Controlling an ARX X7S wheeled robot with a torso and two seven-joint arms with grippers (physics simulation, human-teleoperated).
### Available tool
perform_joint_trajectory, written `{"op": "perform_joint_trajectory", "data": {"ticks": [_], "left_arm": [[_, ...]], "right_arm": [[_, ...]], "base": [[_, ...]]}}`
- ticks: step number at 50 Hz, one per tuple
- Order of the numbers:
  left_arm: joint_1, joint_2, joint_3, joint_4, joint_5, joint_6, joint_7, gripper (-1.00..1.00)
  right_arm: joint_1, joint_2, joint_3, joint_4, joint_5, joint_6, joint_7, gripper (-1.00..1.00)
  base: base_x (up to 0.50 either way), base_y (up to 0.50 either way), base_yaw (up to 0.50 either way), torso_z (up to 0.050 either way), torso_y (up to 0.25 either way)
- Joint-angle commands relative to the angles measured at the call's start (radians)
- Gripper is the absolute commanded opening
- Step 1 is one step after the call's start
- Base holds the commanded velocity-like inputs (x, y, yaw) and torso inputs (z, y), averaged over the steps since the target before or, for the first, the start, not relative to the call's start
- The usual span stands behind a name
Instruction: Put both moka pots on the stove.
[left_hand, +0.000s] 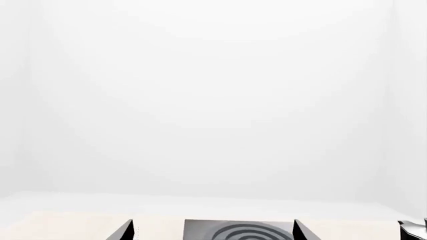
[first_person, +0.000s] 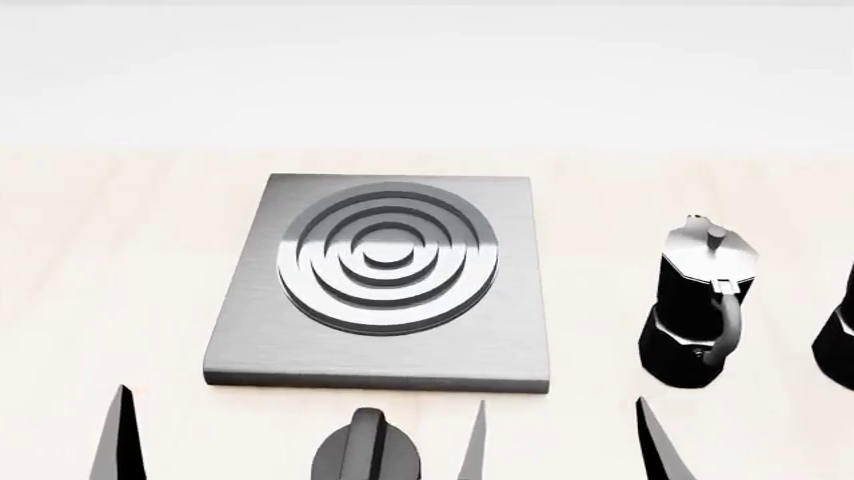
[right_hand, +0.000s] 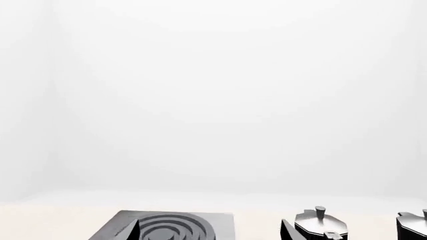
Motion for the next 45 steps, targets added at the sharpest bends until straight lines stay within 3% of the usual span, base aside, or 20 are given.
{"op": "perform_joint_trajectory", "data": {"ticks": [1, 9, 18, 21, 25, 31, 33, 36, 39, 45], "left_arm": [[0.001, -0.003, 0.008, -0.006, 0.002, 0.007, -0.003, 1.0], [0.002, -0.004, 0.014, -0.012, 0.006, 0.014, -0.004, 1.0], [0.002, -0.008, 0.012, -0.003, -0.004, 0.012, -0.011, 1.0], [0.004, -0.009, 0.008, -0.004, -0.007, 0.016, -0.012, 1.0], [0.001, -0.011, 0.009, -0.003, -0.009, 0.014, -0.014, 1.0], [-0.001, -0.011, 0.011, -0.01, -0.009, 0.019, -0.015, 1.0], [-0.001, -0.012, 0.012, -0.009, -0.008, 0.018, -0.016, 1.0], [-0.001, -0.014, 0.011, -0.003, -0.011, 0.014, -0.019, 1.0], [-0.002, -0.016, 0.012, 0.003, -0.013, 0.009, -0.022, 1.0], [-0.003, -0.017, 0.012, -0.006, -0.015, 0.017, -0.021, 1.0]], "right_arm": [[0.022, -0.001, -0.005, 0.004, -0.021, 0.063, 0.029, 1.0], [0.065, 0.015, 0.002, -0.063, -0.046, 0.155, 0.053, 1.0], [0.225, 0.035, 0.022, -0.125, -0.053, 0.375, 0.056, 1.0], [0.259, -0.007, 0.098, -0.1, 0.038, 0.352, 0.046, 1.0], [0.348, 0.033, 0.106, -0.117, 0.077, 0.491, 0.019, 1.0], [0.457, 0.077, 0.154, -0.074, 0.105, 0.574, -0.007, 1.0], [0.486, 0.043, 0.249, -0.076, 0.218, 0.654, -0.025, 1.0], [0.521, 0.056, 0.275, -0.067, 0.234, 0.695, -0.023, 1.0], [0.569, 0.136, 0.196, -0.037, 0.167, 0.713, -0.036, 1.0], [0.611, 0.156, 0.222, 0.034, 0.211, 0.756, -0.083, 1.0]], "base": [[0.0, 0.0, 0.0, 0.0, 0.0], [0.0, 0.0, 0.0, 0.0, 0.0], [0.0, 0.0, 0.0, 0.0, 0.0], [0.0, 0.0, 0.0, 0.0, 0.0], [0.0, 0.0, 0.0, 0.0, 0.0], [0.0, 0.0, 0.0, 0.0, 0.0], [0.0, 0.0, 0.0, 0.0, 0.0], [0.0, 0.0, 0.0, 0.0, 0.0], [0.0, 0.0, 0.0, 0.0, 0.0], [0.0, 0.0, 0.0, 0.0, 0.0]]}}
